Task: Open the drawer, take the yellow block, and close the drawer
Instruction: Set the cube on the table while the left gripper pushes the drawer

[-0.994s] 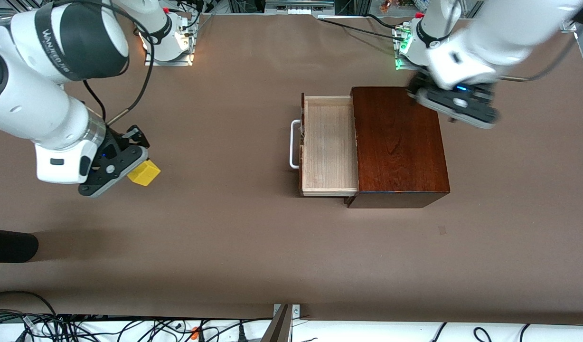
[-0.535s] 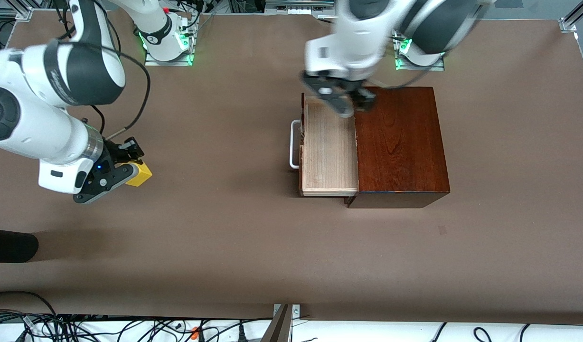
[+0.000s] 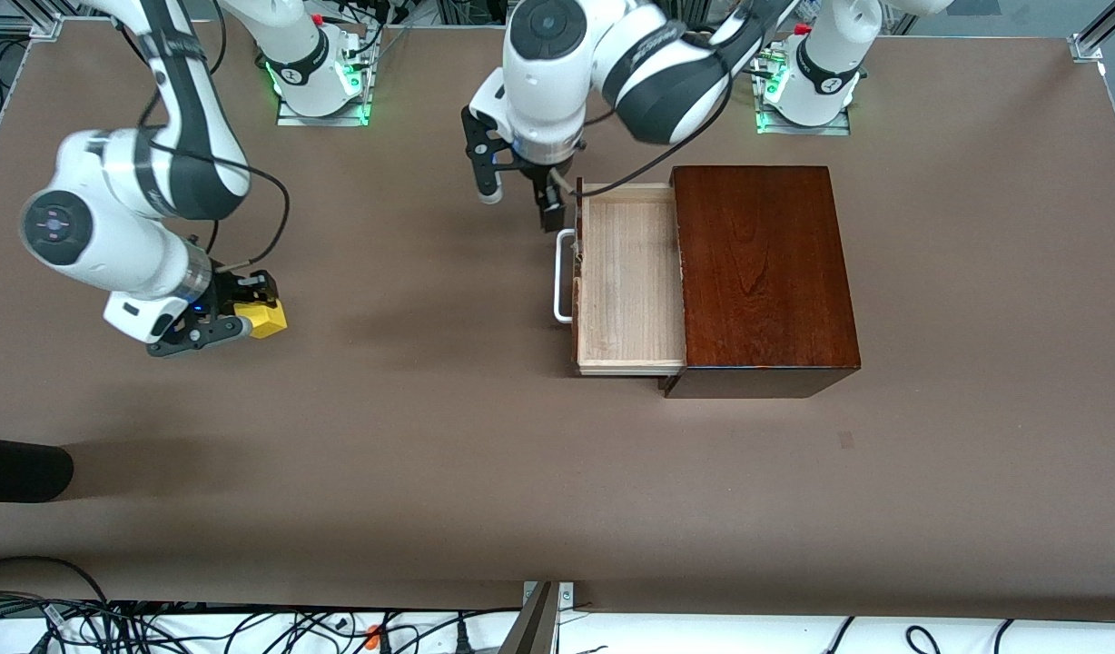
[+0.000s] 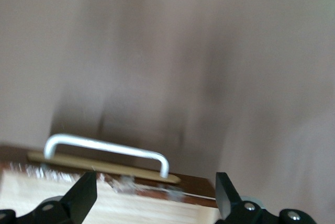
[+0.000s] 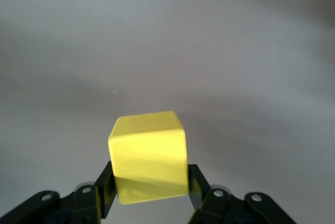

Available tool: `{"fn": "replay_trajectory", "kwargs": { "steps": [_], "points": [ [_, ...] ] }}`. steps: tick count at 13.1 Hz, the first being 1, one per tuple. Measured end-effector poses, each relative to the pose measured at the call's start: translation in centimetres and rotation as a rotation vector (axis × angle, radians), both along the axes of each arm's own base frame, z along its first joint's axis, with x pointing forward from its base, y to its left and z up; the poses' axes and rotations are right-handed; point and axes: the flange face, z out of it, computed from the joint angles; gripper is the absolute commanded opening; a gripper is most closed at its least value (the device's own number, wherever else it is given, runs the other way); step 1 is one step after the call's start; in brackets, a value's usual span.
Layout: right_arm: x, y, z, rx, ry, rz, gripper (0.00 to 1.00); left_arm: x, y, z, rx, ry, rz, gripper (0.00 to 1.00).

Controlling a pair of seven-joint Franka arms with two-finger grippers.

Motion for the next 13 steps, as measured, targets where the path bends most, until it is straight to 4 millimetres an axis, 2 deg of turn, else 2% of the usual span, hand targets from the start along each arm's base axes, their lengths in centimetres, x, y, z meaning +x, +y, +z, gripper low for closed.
{"fn": "replay_trajectory", "kwargs": {
  "steps": [3,6,7,8,9,10,13],
  "points": [
    [-2.0,-0.7,-6.3,-0.026,0.021,-0.089,0.0,0.4,-0.5,-3.9,0.05,-0.026,-0.252,1.0],
    [-3.3,-1.0,-10.5,-0.045,0.019,-0.134,0.0,0.2,-1.0,-6.9,0.114,-0.037,-0.329,1.0],
    [-3.5,-0.9,-11.3,-0.049,0.025,-0.147,0.31,0.3,-1.0,-8.2,0.136,-0.035,-0.34,1.0],
    [-3.6,-0.7,-11.7,-0.051,0.027,-0.154,0.94,0.5,-0.9,-9.6,0.159,-0.033,-0.348,1.0],
    [-3.5,-0.5,-11.7,-0.051,0.023,-0.158,1.0,0.7,-0.7,-11.1,0.177,-0.028,-0.35,1.0],
    [-3.4,-0.4,-11.5,-0.049,0.013,-0.159,1.0,1.0,-0.6,-12.0,0.178,-0.028,-0.347,1.0],
    [-2.8,-0.3,-9.8,-0.038,-0.026,-0.162,1.0,1.9,-0.3,-12.2,0.178,-0.043,-0.338,1.0]
  ]
}}
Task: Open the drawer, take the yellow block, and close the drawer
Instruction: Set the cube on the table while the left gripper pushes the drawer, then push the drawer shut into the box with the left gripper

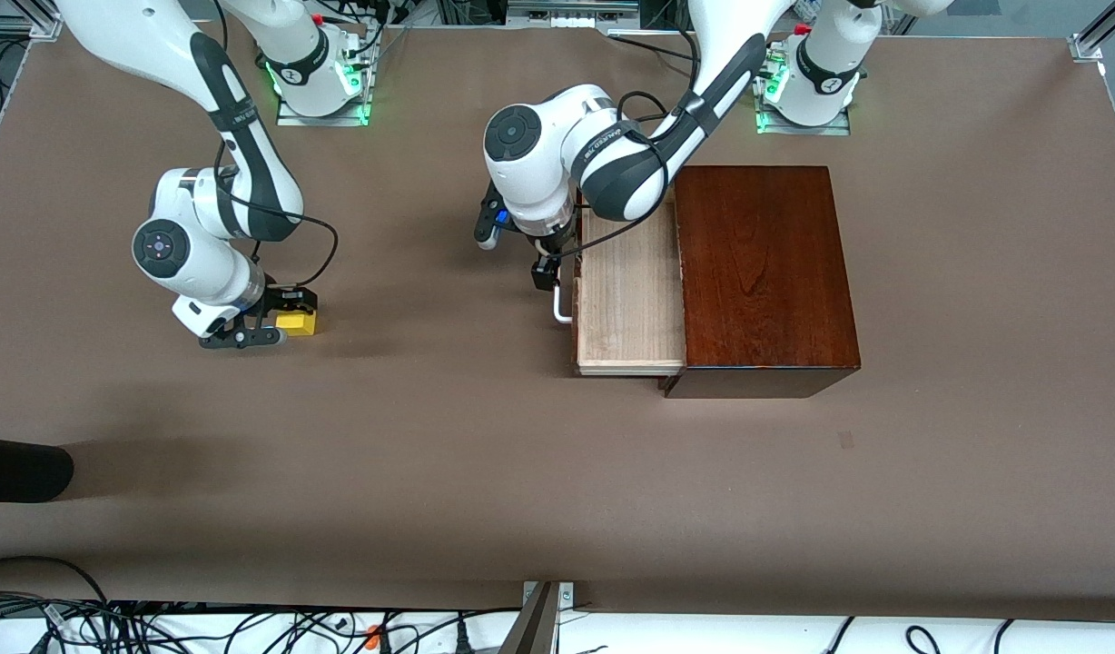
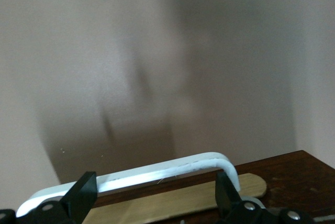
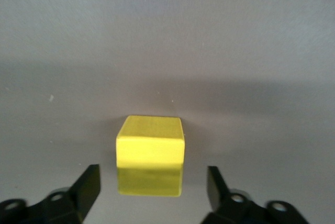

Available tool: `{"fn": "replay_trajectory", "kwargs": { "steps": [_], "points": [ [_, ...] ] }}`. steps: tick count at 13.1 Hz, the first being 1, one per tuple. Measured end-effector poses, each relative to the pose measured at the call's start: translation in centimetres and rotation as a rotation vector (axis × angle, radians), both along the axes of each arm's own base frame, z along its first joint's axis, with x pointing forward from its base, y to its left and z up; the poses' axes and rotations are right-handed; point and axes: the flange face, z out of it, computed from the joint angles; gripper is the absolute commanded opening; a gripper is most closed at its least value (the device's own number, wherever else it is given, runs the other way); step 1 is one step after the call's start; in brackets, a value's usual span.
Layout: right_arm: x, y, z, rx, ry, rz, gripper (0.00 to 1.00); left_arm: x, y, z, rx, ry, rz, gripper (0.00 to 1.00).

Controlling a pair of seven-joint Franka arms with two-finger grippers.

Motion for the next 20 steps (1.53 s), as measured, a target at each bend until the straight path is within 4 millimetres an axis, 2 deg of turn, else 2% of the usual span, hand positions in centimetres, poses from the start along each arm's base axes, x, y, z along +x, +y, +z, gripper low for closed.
{"fn": "replay_trajectory", "kwargs": {
  "steps": [2,3,5,8,9,10,12,15,20],
  "points": [
    [0.7,0.0,3.4,0.015,-0.049,-0.003,1.0,0.4,0.1,0.2,-0.002,-0.007,0.005,1.0],
    [1.0,0.0,6.0,0.028,-0.078,-0.006,1.0,0.6,0.3,0.3,-0.001,-0.009,0.01,1.0],
    [1.2,0.2,13.0,0.061,-0.1,-0.004,1.0,1.0,0.6,0.4,0.0,-0.016,0.027,1.0],
    [0.9,0.8,26.0,0.083,-0.071,0.018,1.0,1.3,1.0,0.5,0.018,-0.013,0.052,1.0],
    [1.1,0.9,29.6,0.086,-0.086,0.023,1.0,1.5,1.4,0.6,0.036,-0.006,0.06,1.0],
    [1.4,1.1,32.1,0.088,-0.107,0.029,1.0,1.7,2.0,0.5,0.061,0.005,0.069,1.0],
    [1.8,1.4,34.6,0.089,-0.122,0.037,1.0,2.2,3.3,0.6,0.109,0.021,0.089,1.0],
    [2.1,1.6,36.2,0.088,-0.108,0.042,1.0,3.0,5.2,0.7,0.17,0.039,0.119,1.0],
    [2.2,1.0,36.4,0.081,-0.094,0.033,1.0,4.0,8.5,0.1,0.321,0.053,0.143,1.0]
  ]
}}
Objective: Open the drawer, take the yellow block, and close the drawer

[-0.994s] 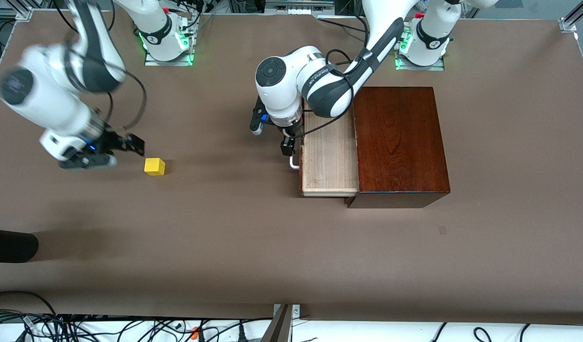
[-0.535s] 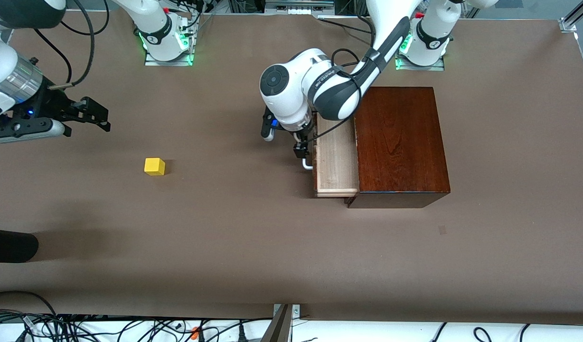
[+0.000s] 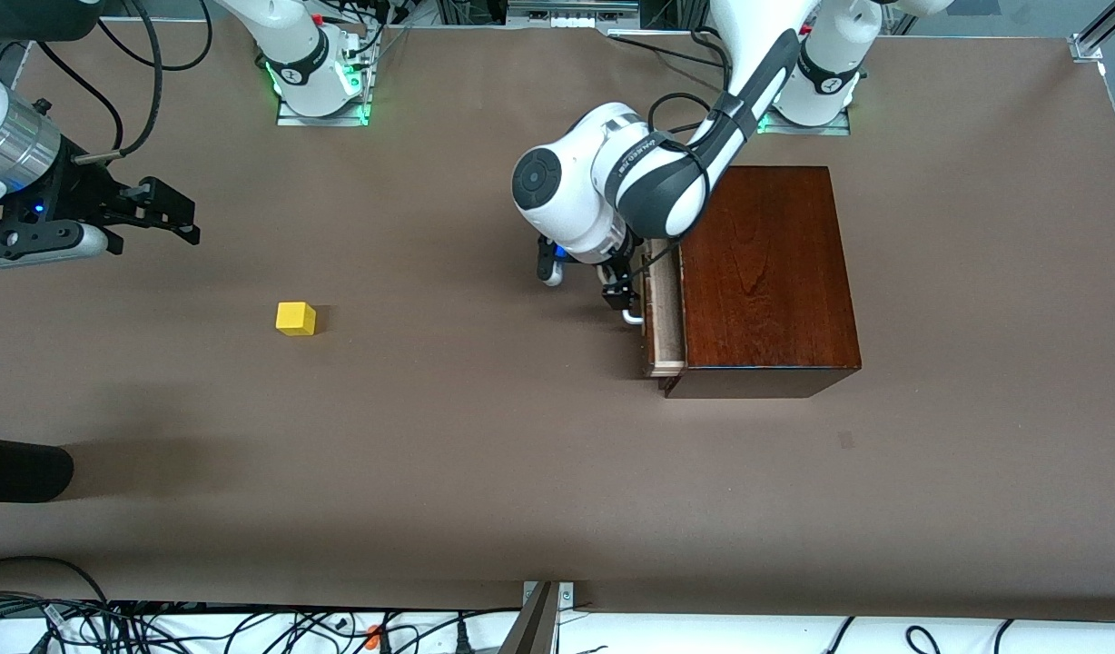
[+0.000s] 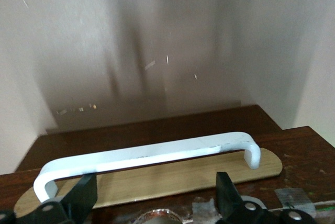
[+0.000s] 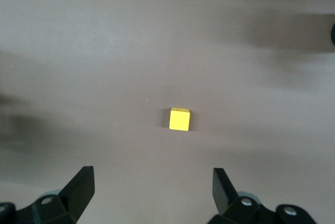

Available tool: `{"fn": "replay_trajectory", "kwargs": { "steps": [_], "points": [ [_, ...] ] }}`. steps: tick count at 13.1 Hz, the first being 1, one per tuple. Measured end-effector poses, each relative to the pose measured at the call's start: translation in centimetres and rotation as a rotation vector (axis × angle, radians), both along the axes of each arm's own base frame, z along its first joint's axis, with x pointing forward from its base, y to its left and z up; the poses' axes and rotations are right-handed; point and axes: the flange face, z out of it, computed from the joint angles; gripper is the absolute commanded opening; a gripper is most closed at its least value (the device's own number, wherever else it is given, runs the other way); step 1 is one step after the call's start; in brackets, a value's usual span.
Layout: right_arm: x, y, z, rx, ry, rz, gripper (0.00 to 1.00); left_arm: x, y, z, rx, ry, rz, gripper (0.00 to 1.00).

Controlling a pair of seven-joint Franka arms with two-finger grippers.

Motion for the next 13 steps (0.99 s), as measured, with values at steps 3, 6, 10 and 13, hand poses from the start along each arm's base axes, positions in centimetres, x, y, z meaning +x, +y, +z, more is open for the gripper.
{"fn": "replay_trajectory", "kwargs": {
  "steps": [3,6,10,13],
  "points": [
    [0.0,-0.4,-0.1,-0.021,0.002,-0.001,1.0,2.1,3.3,-0.3,0.031,0.025,0.058,1.0],
    [0.3,-0.6,-0.4,-0.06,0.002,0.005,1.0,2.5,4.0,-0.4,0.023,0.033,0.069,1.0],
    [1.2,-0.7,-0.4,-0.094,-0.01,0.01,1.0,1.9,1.0,0.8,-0.024,-0.125,0.237,1.0],
    [1.7,-0.7,-0.5,-0.1,-0.013,0.01,1.0,0.9,-3.6,5.8,-0.125,-0.338,0.526,1.0]
  ]
}}
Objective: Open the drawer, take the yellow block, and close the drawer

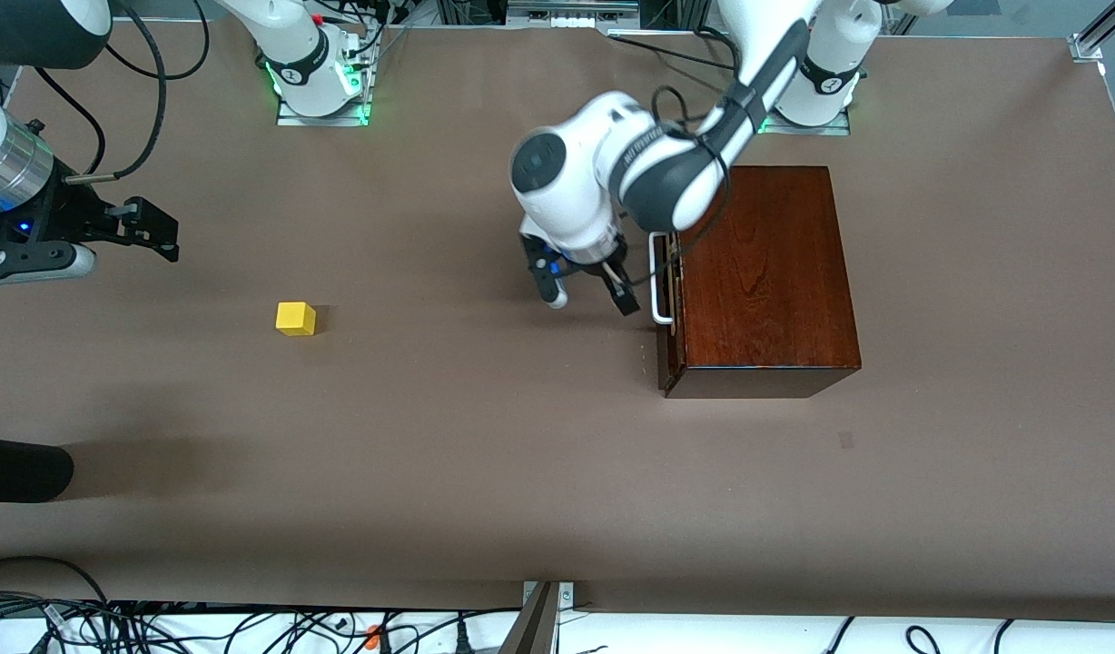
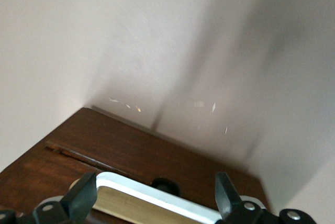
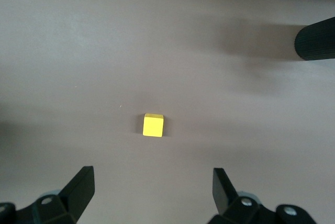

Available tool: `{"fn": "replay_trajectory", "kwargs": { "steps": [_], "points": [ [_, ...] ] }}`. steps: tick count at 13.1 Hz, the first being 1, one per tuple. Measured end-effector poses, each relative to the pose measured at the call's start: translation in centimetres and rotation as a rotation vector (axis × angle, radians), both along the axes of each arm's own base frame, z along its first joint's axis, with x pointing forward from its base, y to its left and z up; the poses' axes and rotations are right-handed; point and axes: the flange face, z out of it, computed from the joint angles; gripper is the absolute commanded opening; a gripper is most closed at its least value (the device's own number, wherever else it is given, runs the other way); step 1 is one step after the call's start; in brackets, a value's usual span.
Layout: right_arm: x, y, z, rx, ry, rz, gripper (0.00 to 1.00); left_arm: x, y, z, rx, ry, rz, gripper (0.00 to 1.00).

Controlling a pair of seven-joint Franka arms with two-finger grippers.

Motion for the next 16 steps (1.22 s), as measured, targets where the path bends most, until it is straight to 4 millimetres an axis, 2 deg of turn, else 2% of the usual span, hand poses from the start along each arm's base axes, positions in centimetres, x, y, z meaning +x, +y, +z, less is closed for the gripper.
{"fn": "replay_trajectory", "kwargs": {
  "steps": [1,3,5,6,8,10,12,14,16],
  "points": [
    [0.0,0.0,0.0,0.0,0.001,0.0,1.0,0.1,-0.7,2.3,-0.035,-0.059,0.092,1.0],
    [0.0,0.0,0.0,0.0,0.002,0.0,1.0,0.8,-0.3,6.4,-0.083,-0.142,0.245,1.0],
    [0.0,0.0,0.0,0.0,0.002,0.0,1.0,1.7,2.0,10.6,-0.094,-0.206,0.4,1.0],
    [0.0,0.0,0.0,0.0,0.001,0.0,1.0,2.4,4.0,12.9,-0.091,-0.236,0.482,1.0],
    [0.0,0.0,0.1,0.0,0.0,0.0,1.0,4.1,8.9,17.3,-0.1,-0.287,0.647,1.0],
    [0.0,0.0,0.1,0.0,-0.001,0.0,1.0,6.1,15.4,20.8,-0.13,-0.269,0.8,1.0],
    [0.0,0.0,0.1,0.0,-0.002,0.0,1.0,8.1,23.1,22.6,-0.167,-0.183,0.957,1.0],
    [0.1,0.0,0.1,0.0,-0.003,0.001,1.0,9.8,30.6,23.6,-0.212,-0.131,1.085,1.0],
    [0.0,0.2,0.1,0.0,-0.003,0.004,1.0,9.6,34.7,23.9,-0.21,-0.122,1.139,1.0]
  ]
}}
